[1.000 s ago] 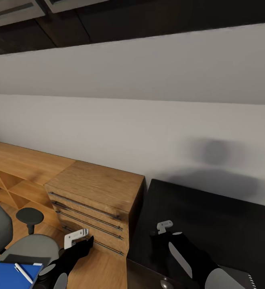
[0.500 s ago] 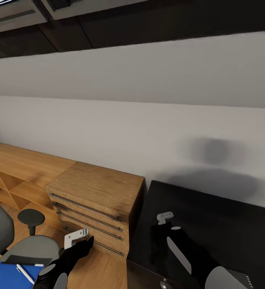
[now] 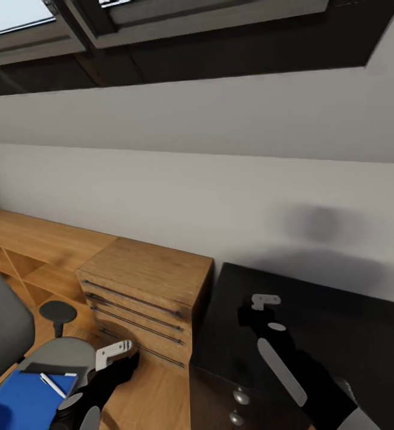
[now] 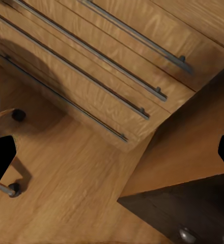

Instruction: In the bedroom, organize the workspace by keeping the computer under the desk, ensuring the monitor is on the desk, placing the keyboard on the desk next to the monitor, placing the mouse on the desk next to the keyboard, moving the folder from the swivel chair onto the desk next to the mouse, stacking the notebook on top of the folder with the pen on top of the notebook, and positioning the swivel chair next to the desk.

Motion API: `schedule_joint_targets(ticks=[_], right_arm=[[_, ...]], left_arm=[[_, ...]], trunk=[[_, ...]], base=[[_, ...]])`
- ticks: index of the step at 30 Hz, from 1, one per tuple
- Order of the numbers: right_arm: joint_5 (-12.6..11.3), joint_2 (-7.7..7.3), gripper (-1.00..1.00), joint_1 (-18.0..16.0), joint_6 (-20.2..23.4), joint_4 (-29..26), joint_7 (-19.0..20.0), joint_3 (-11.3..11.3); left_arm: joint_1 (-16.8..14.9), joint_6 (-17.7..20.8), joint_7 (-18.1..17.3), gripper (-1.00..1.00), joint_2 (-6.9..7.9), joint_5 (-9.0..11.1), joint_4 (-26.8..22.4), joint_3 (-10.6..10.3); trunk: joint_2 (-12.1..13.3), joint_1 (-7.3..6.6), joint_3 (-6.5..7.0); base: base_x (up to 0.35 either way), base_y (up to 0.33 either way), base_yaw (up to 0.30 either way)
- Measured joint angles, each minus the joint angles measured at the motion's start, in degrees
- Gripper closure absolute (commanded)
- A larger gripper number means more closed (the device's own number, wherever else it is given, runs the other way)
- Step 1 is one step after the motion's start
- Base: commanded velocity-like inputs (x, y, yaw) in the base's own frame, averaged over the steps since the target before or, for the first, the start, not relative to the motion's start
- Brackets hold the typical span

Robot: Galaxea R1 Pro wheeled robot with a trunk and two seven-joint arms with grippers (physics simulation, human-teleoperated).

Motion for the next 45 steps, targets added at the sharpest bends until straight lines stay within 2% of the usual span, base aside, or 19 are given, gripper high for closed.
schedule_joint_targets(ticks=[3,11,21,24,25,27,32,38,40,45], right_arm=[[-0.53,-0.06,1.0,0.57,-0.13,-1.03,-1.6,-0.03],[-0.68,0.02,1.0,0.74,-0.26,-1.29,-2.2,-0.01],[-0.64,-0.19,1.0,0.78,-0.17,-3.52,-2.44,-0.28],[-0.67,-0.13,1.0,0.82,-0.3,-3.64,-5.4,-0.21],[-0.72,-0.06,1.0,0.84,-0.84,-3.68,-8.51,-0.13],[-0.77,-0.02,1.0,0.85,-1.0,-3.66,-9.11,-0.1],[-0.76,0.09,1.0,0.84,-1.12,-3.69,-9.59,-0.07],[-0.75,0.1,1.0,0.85,-1.15,-3.69,-9.63,-0.07],[-0.77,0.11,1.0,0.84,-1.14,-3.7,-9.69,-0.05],[-0.78,0.1,1.0,0.85,-1.13,-3.71,-9.72,-0.06]], left_arm=[[0.0,-0.02,-0.01,-1.0,0.0,0.03,0.0,0.03],[0.0,-0.02,0.03,-1.0,0.0,0.16,0.89,-0.06],[0.0,-0.05,0.11,-1.0,0.06,0.04,3.64,-0.08],[0.0,-0.01,0.07,-1.0,0.08,-0.09,3.75,-0.08],[-0.01,0.02,0.11,-1.0,0.08,-0.04,3.85,-0.06],[-0.01,0.03,0.1,-1.0,0.08,-0.02,4.25,0.0],[0.0,-0.04,0.18,-1.0,0.08,-0.06,9.44,-0.11],[0.0,-1.2,-0.05,-1.0,0.21,-0.21,19.08,-0.15],[0.0,-6.59,-0.24,-1.0,0.15,-0.21,24.59,-0.2],[-0.01,-15.17,-0.27,-1.0,0.02,-0.26,32.79,-0.95]], trunk=[[1.21,-0.66,0.54],[4.41,-2.42,1.98],[8.43,-4.65,3.78],[9.64,-5.32,4.36],[10.04,-5.54,4.58],[10.85,-5.98,4.99],[12.86,-7.08,5.92],[15.27,-8.4,7.0],[16.08,-8.84,7.36],[17.3,-9.5,7.91]], base=[[-0.337,0.0,0.0],[-0.302,0.0,0.0],[-0.014,0.0,-0.001],[0.0,0.0,-0.102],[0.0,0.0,-0.216],[0.0,0.0,-0.13],[0.0,0.0,-0.031],[0.0,0.0,-0.003],[0.0,0.0,0.0],[0.0,0.0,-0.02]])
